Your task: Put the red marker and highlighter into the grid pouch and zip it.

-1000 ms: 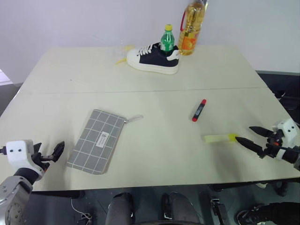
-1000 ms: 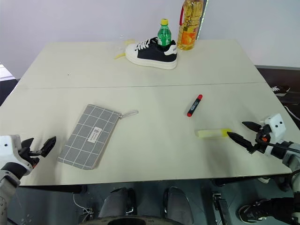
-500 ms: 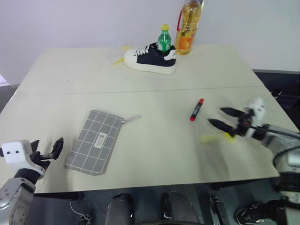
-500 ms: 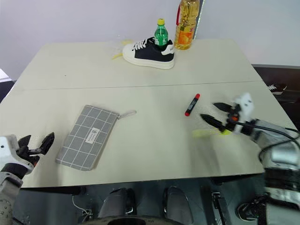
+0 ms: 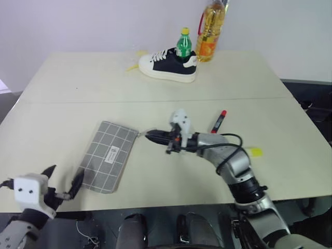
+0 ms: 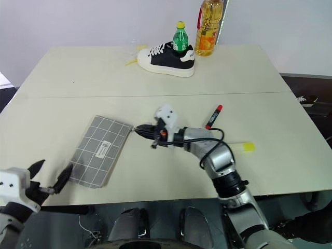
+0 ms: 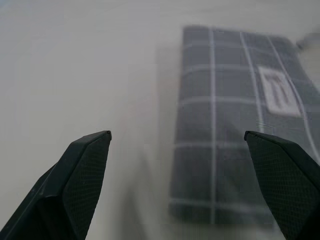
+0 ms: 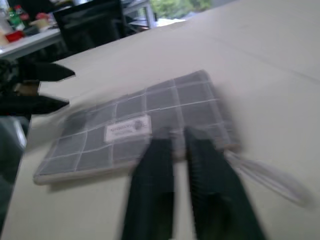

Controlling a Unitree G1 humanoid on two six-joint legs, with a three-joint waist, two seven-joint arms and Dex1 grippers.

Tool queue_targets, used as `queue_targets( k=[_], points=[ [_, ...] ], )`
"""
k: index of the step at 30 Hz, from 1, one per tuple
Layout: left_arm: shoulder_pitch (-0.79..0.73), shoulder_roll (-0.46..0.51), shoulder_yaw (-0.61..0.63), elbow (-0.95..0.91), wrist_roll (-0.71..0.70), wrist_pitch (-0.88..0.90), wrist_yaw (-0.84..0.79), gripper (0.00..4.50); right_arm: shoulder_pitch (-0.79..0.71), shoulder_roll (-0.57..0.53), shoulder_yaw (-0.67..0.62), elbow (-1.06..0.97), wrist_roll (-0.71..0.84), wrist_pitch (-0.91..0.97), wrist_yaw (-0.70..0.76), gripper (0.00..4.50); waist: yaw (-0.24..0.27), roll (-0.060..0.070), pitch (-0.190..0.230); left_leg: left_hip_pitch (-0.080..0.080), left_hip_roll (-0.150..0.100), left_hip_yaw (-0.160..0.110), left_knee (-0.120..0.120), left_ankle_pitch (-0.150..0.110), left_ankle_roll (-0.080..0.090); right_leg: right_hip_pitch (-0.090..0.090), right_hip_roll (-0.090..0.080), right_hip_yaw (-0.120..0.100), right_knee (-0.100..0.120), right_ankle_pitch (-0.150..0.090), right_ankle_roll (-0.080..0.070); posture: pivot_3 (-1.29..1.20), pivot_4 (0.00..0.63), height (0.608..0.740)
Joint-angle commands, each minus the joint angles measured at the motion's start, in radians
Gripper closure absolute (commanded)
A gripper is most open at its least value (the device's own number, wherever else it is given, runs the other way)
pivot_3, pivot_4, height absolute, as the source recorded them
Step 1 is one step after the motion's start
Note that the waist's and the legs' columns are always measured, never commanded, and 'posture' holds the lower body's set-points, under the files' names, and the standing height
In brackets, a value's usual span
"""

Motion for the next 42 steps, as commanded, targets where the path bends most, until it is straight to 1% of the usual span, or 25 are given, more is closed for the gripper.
queue_targets(
  k=[1,3,5,10,12,16,23,26,29,33,37,42],
  points=[
    [0.089,0.055,-0.045,-0.048,0.138,-0.115,-0.073,0.0,-0.038,0.023,0.023,0.018,-0.047,-0.005,-0.035,4.49,0.005,0.0,0.0,0.0,0.0,0.0,0.0,0.0,0.0,0.0,0.0,0.0,0.0,-0.001,-0.002,0.0,0.15,0.705],
    [0.117,0.076,-0.06,-0.047,0.189,-0.159,-0.088,0.0,-0.054,0.034,0.024,0.049,-0.055,-0.009,-0.04,4.49,0.005,-0.001,0.0,0.0,-0.001,0.0,0.001,0.0,0.0,0.0,-0.001,0.0,-0.001,-0.001,-0.002,0.0,0.15,0.705],
    [0.112,0.087,-0.061,-0.044,0.217,-0.187,-0.085,0.0,-0.069,0.046,0.027,0.075,-0.065,-0.016,-0.043,4.49,0.003,0.0,0.0,0.0,-0.001,0.0,0.001,-0.001,-0.002,0.0,-0.001,0.0,-0.001,-0.001,-0.002,0.0,0.15,0.705],
    [0.072,0.132,-0.078,-0.031,0.283,-0.192,-0.09,0.0,-0.079,0.058,0.04,0.103,-0.089,-0.036,-0.032,4.49,-0.001,0.0,0.0,0.0,0.001,0.0,-0.001,0.0,0.0,-0.001,-0.001,0.0,-0.001,-0.001,-0.002,0.0,0.15,0.705],
    [0.042,0.169,-0.11,-0.01,0.349,-0.196,-0.093,0.0,-0.078,0.065,0.043,0.109,-0.096,-0.04,-0.03,4.49,-0.002,0.0,0.0,0.0,0.001,0.0,-0.001,0.0,0.0,-0.001,0.0,0.0,0.0,0.0,-0.001,0.0,0.15,0.705],
    [0.006,0.216,-0.159,0.017,0.429,-0.211,-0.097,0.0,-0.082,0.097,0.059,0.138,-0.11,-0.033,-0.04,4.49,-0.003,0.0,0.0,0.0,0.001,0.0,-0.001,0.0,0.0,-0.001,0.001,0.0,0.001,0.001,0.001,0.0,0.15,0.705],
    [-0.035,0.225,-0.177,0.025,0.432,-0.208,-0.106,0.0,-0.111,0.206,0.132,0.233,-0.173,-0.02,-0.083,4.49,0.0,0.001,0.0,0.0,0.001,0.0,-0.001,0.0,0.0,-0.001,0.0,0.0,0.001,0.001,0.001,0.0,0.15,0.705],
    [-0.048,0.224,-0.181,0.024,0.428,-0.203,-0.105,0.0,-0.118,0.227,0.177,0.277,-0.222,-0.022,-0.098,4.49,0.001,0.0,0.0,0.0,0.0,0.0,0.0,0.0,0.0,-0.001,0.0,0.0,0.001,0.001,0.001,0.0,0.15,0.705],
    [-0.051,0.223,-0.177,0.019,0.428,-0.2,-0.104,0.0,-0.131,0.223,0.252,0.34,-0.283,0.027,-0.088,4.49,-0.001,0.0,0.0,0.0,0.0,0.0,0.0,0.0,0.0,-0.001,0.0,0.0,0.001,0.001,0.001,0.0,0.15,0.705],
    [-0.034,0.214,-0.161,-0.001,0.417,-0.201,-0.104,0.0,-0.141,0.226,0.252,0.367,-0.301,0.059,-0.091,4.49,-0.003,0.003,-0.003,0.0,0.001,0.0,0.0,0.0,0.0,-0.001,0.0,0.0,0.001,0.001,0.001,0.0,0.15,0.705],
    [0.019,0.206,-0.131,-0.038,0.398,-0.217,-0.117,0.0,-0.142,0.232,0.246,0.373,-0.296,0.086,-0.077,4.49,-0.005,0.003,-0.003,0.0,0.001,0.0,0.0,0.0,0.0,-0.001,0.0,0.0,0.001,0.001,0.001,0.0,0.15,0.705],
    [0.064,0.223,-0.127,-0.065,0.391,-0.201,-0.158,0.0,-0.141,0.24,0.239,0.379,-0.295,0.099,-0.069,4.49,-0.005,0.003,-0.003,0.0,0.001,0.0,-0.001,0.0,0.0,-0.001,0.0,0.0,0.001,0.001,0.001,0.0,0.15,0.705]
  ],
)
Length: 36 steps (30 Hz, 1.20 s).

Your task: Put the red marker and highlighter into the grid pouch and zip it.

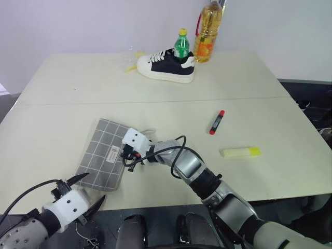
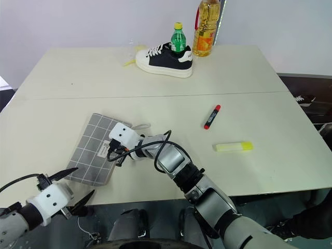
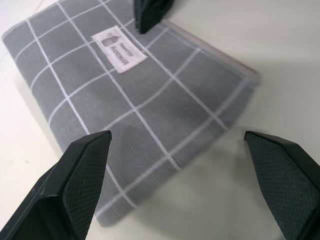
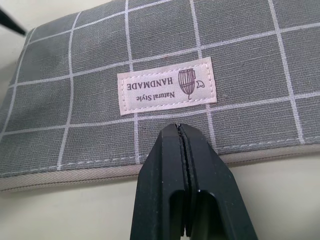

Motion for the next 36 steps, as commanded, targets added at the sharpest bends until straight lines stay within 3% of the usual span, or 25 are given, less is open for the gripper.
queue_targets(
  k=[1,10,18,29,32,36],
  points=[
    [0.017,0.021,0.012,-0.041,-0.009,0.004,-0.033,0.0,0.007,0.007,0.006,0.034,-0.008,0.029,0.009,4.49,0.001,0.0,0.0,0.0,0.0,0.0,0.0,0.0,0.0,0.0,0.0,0.0,0.0,0.0,0.0,0.0,0.15,0.705],
    [-0.089,0.057,-0.052,0.039,0.119,-0.016,0.005,0.0,0.006,0.013,0.002,0.039,-0.016,0.028,0.017,4.49,0.003,0.002,-0.001,0.0,0.0,0.0,0.0,0.0,0.0,0.0,0.001,0.0,0.0,0.0,0.0,0.0,0.15,0.705],
    [-0.187,0.029,-0.149,0.201,0.327,-0.156,0.189,0.0,0.009,0.014,-0.004,0.036,-0.026,0.017,0.015,4.49,0.004,0.009,-0.006,0.001,-0.001,0.0,0.0,0.0,0.0,0.001,0.0,0.0,0.001,0.0,0.0,0.0,0.15,0.705],
    [-0.27,0.01,-0.18,0.288,0.487,-0.235,0.392,0.0,0.006,0.017,-0.009,0.044,-0.031,0.005,0.018,4.49,0.003,0.013,-0.009,0.002,0.0,0.0,0.0,0.0,0.0,0.001,0.0,0.0,0.002,0.0,0.0,0.0,0.15,0.705],
    [-0.284,0.013,-0.196,0.302,0.47,-0.261,0.398,0.8,0.003,0.019,-0.008,0.047,-0.032,0.0,0.019,4.5,0.002,0.013,-0.009,0.001,0.0,0.0,0.0,0.0,0.0,0.001,0.0,0.0,0.002,0.0,0.0,0.0,0.15,0.705],
    [-0.281,0.016,-0.198,0.311,0.436,-0.303,0.4,2.67,0.001,0.02,-0.01,0.054,-0.033,-0.005,0.018,4.5,0.001,0.012,-0.009,0.001,0.0,0.0,0.0,0.0,0.0,0.0,0.0,0.0,0.002,0.0,0.001,0.0,0.15,0.705]
  ],
)
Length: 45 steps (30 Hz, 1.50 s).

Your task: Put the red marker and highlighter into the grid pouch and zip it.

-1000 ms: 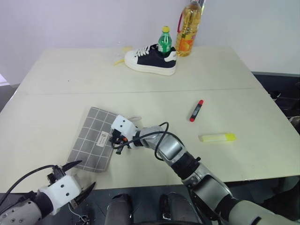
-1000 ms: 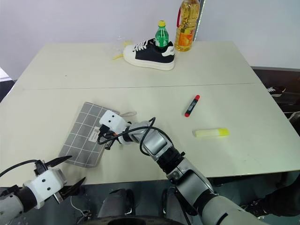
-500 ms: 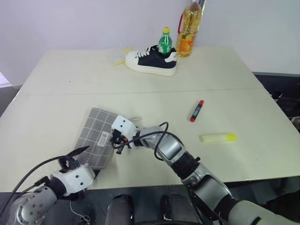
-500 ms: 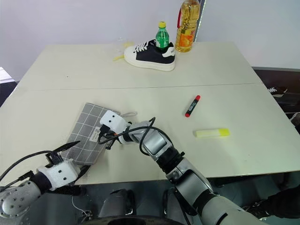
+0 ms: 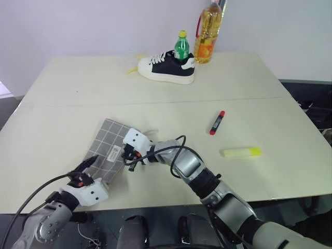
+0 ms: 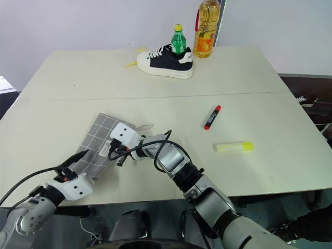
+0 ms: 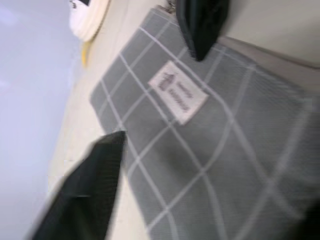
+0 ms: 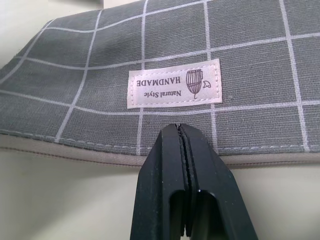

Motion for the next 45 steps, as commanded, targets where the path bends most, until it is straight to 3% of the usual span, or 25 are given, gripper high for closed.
queue_targets(
  k=[1,4,13,17,20,25,31,40,43,45],
  points=[
    [0.004,0.01,0.006,0.003,-0.029,-0.033,0.005,3.16,0.002,0.009,0.006,0.025,-0.011,0.005,0.001,4.5,0.0,0.0,0.0,0.0,0.0,0.0,0.0,0.0,0.0,0.0,0.0,0.0,0.0,0.0,0.0,0.0,0.15,0.705],
    [0.006,0.013,0.006,0.001,-0.053,-0.058,-0.001,4.49,0.001,0.01,0.004,0.027,-0.011,0.004,0.0,4.5,0.0,0.0,0.0,0.0,0.0,0.0,0.0,0.0,0.0,0.0,0.0,0.0,0.0,0.0,0.0,0.0,0.15,0.705],
    [0.028,-0.012,-0.003,-0.014,-0.162,-0.04,-0.051,4.49,-0.002,0.018,-0.021,0.038,-0.011,-0.003,-0.024,4.5,-0.001,0.0,0.0,0.0,0.0,0.001,0.0,0.0,0.0,0.0,0.0,0.0,0.0,0.0,0.0,0.0,0.15,0.705],
    [0.035,-0.062,0.003,-0.063,-0.283,0.038,-0.09,4.49,-0.043,-0.006,-0.089,0.031,-0.003,-0.058,-0.037,4.5,0.0,0.0,0.0,0.0,-0.001,0.001,0.0,0.0,0.0,0.0,0.0,0.0,0.0,0.0,0.0,0.0,0.15,0.705],
    [0.026,-0.107,0.017,-0.115,-0.369,0.101,-0.104,4.5,-0.07,-0.052,-0.19,-0.031,0.067,-0.059,0.015,3.69,0.005,-0.004,0.002,-0.002,-0.001,0.001,0.001,0.0,0.0,0.0,0.0,0.0,0.0,0.0,0.0,0.0,0.15,0.705],
    [-0.012,-0.15,-0.001,-0.221,-0.477,0.218,-0.135,4.5,-0.093,-0.246,-0.26,-0.156,0.078,-0.113,0.119,1.19,0.005,-0.005,0.002,-0.002,-0.001,0.0,0.001,0.0,0.0,0.0,0.0,0.0,-0.001,0.0,0.0,0.0,0.15,0.705],
    [-0.081,-0.16,-0.051,-0.278,-0.509,0.297,-0.163,4.5,-0.104,-0.383,-0.288,-0.114,0.047,-0.144,0.138,1.19,-0.003,-0.009,-0.001,-0.002,-0.001,0.001,0.0,0.0,0.0,0.003,0.001,0.0,0.0,0.0,0.001,0.0,0.15,0.705],
    [-0.172,-0.155,-0.105,-0.293,-0.523,0.351,-0.188,4.5,-0.117,-0.34,-0.338,-0.084,0.097,-0.066,0.098,1.19,0.0,-0.008,0.0,-0.002,-0.001,0.001,0.001,0.0,0.0,0.003,0.003,0.0,0.001,0.0,0.0,0.0,0.15,0.705],
    [-0.179,-0.154,-0.106,-0.298,-0.525,0.358,-0.191,4.5,-0.122,-0.317,-0.349,-0.075,0.102,-0.047,0.076,2.07,0.001,-0.008,0.0,-0.002,-0.001,0.001,0.001,0.0,0.0,0.003,0.002,0.0,0.001,0.0,0.0,0.0,0.15,0.705],
    [-0.181,-0.153,-0.104,-0.301,-0.525,0.36,-0.193,4.5,-0.124,-0.304,-0.356,-0.072,0.111,-0.035,0.064,3.06,0.002,-0.008,0.0,-0.002,-0.001,0.001,0.001,0.0,0.0,0.003,0.002,0.0,0.001,0.0,0.0,0.0,0.15,0.705]
  ],
)
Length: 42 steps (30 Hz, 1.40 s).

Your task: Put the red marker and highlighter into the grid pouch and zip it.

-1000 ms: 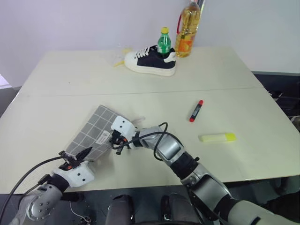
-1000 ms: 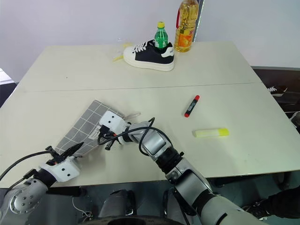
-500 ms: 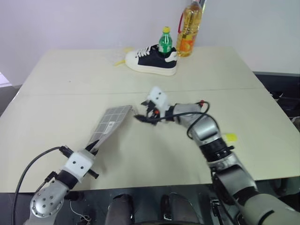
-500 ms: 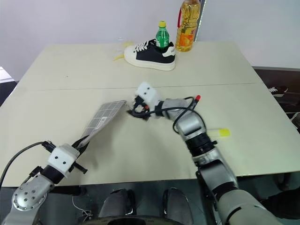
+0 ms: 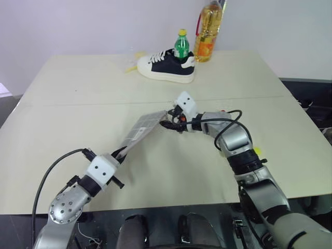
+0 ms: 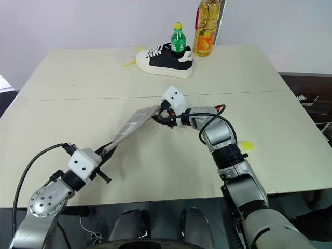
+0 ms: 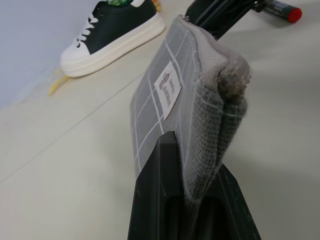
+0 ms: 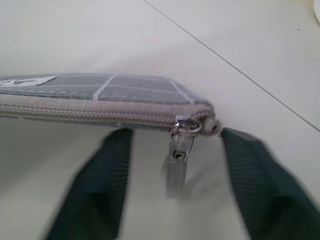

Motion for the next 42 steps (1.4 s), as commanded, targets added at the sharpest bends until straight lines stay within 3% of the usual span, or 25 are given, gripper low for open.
queue_targets(
  k=[1,3,16,24,32,40,41,42],
  points=[
    [-0.007,0.006,0.007,-0.05,-0.013,-0.002,-0.001,4.5,-0.038,0.02,-0.031,-0.016,0.021,0.014,-0.02,3.62,0.0,0.0,0.0,0.0,0.0,0.0,0.0,0.0,0.0,0.0,0.0,0.0,0.0,0.0,0.0,0.0,0.15,0.705],
    [-0.009,0.005,0.008,-0.051,-0.012,0.002,0.001,4.5,-0.037,0.021,-0.026,-0.023,0.023,0.018,-0.022,4.45,0.001,0.0,0.0,0.0,0.0,0.0,0.0,0.0,0.0,0.0,0.0,0.0,0.0,0.0,0.0,0.0,0.15,0.705],
    [-0.111,-0.076,-0.11,0.003,0.039,0.074,0.06,4.5,0.004,-0.095,0.161,-0.214,-0.087,-0.045,0.068,4.45,0.003,0.0,0.0,0.0,-0.001,0.0,0.0,0.0,0.0,0.001,-0.001,0.0,0.0,0.0,0.0,0.0,0.15,0.705],
    [-0.251,-0.136,-0.203,0.124,0.098,0.092,0.1,4.5,0.032,-0.173,0.244,-0.398,-0.113,-0.052,0.163,4.45,0.004,-0.001,0.0,0.0,-0.001,0.0,0.001,0.0,0.0,0.001,0.0,0.0,0.0,0.0,0.0,0.0,0.15,0.705],
    [-0.347,-0.193,-0.239,0.212,0.118,0.09,0.131,4.5,0.051,-0.194,0.291,-0.551,-0.11,-0.011,0.212,4.45,0.004,-0.001,0.0,0.0,-0.002,-0.001,0.001,0.0,0.0,0.001,0.0,0.0,0.0,0.0,0.0,0.0,0.15,0.705],
    [-0.364,-0.211,-0.236,0.228,0.114,0.082,0.146,4.5,0.056,-0.207,0.277,-0.576,-0.087,0.022,0.246,4.45,0.004,-0.001,-0.001,0.0,-0.002,-0.001,0.002,0.0,0.0,0.001,0.0,0.0,0.001,0.0,0.0,0.0,0.15,0.705],
    [-0.363,-0.21,-0.233,0.228,0.115,0.081,0.148,4.5,0.054,-0.211,0.266,-0.574,-0.076,0.03,0.256,3.78,0.004,-0.001,-0.001,0.0,-0.002,-0.001,0.002,0.0,0.0,0.001,0.0,0.0,0.001,0.0,0.0,0.0,0.15,0.705],
    [-0.361,-0.209,-0.23,0.227,0.116,0.079,0.149,4.5,0.052,-0.215,0.257,-0.573,-0.068,0.034,0.263,3.4,0.004,-0.001,-0.001,0.0,-0.002,-0.001,0.002,0.0,0.0,0.001,0.0,0.0,0.001,0.0,0.0,0.0,0.15,0.705]
  ],
)
